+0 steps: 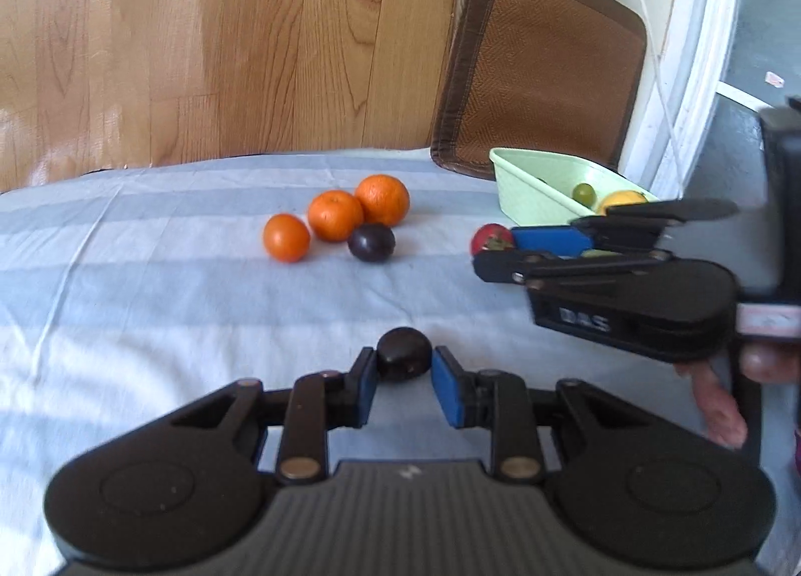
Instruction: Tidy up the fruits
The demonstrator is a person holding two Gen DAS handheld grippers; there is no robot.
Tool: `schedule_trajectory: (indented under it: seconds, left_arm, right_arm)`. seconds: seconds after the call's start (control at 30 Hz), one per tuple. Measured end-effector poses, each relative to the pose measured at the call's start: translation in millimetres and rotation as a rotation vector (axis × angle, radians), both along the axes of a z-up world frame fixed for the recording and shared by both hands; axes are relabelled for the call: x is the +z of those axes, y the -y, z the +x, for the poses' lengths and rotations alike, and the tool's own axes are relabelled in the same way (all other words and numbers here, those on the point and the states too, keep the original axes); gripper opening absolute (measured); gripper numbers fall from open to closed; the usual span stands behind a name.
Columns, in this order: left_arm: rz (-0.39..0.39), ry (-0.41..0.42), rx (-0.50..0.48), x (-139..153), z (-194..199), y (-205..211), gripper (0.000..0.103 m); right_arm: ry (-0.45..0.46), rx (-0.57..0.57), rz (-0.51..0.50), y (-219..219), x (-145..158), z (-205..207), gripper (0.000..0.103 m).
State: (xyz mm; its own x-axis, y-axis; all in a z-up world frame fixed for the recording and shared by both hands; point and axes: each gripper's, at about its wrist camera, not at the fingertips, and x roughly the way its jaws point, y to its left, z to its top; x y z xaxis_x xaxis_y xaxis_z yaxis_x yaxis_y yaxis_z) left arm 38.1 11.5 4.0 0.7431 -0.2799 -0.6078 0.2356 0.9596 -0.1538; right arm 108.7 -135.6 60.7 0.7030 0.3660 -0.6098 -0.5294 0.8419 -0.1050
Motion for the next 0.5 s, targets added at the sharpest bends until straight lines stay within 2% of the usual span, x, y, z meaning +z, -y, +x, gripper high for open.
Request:
schedule_trajectory:
  seconds: [0.13, 0.23, 0.4, 0.5]
  left_arm:
    - [0.004, 0.018, -0.018, 1, -27, -4, 0.025]
    - [0.014, 0.033, -0.031, 4, -38, -3, 0.025]
    - [0.060, 0.049, -0.029, 3, -40, 6, 0.027]
    - [0.090, 0.061, -0.013, 2, -43, 8, 0.040]
  right_arm:
    - [-0.026, 0.019, 0.093, 11, 3, -55, 0.029]
    - [-0.050, 0.020, 0.132, 14, 3, -78, 0.029]
    - [-0.072, 0.002, 0.136, 11, -6, -75, 0.030]
    - [-0.077, -0.002, 0.150, 12, -8, -75, 0.031]
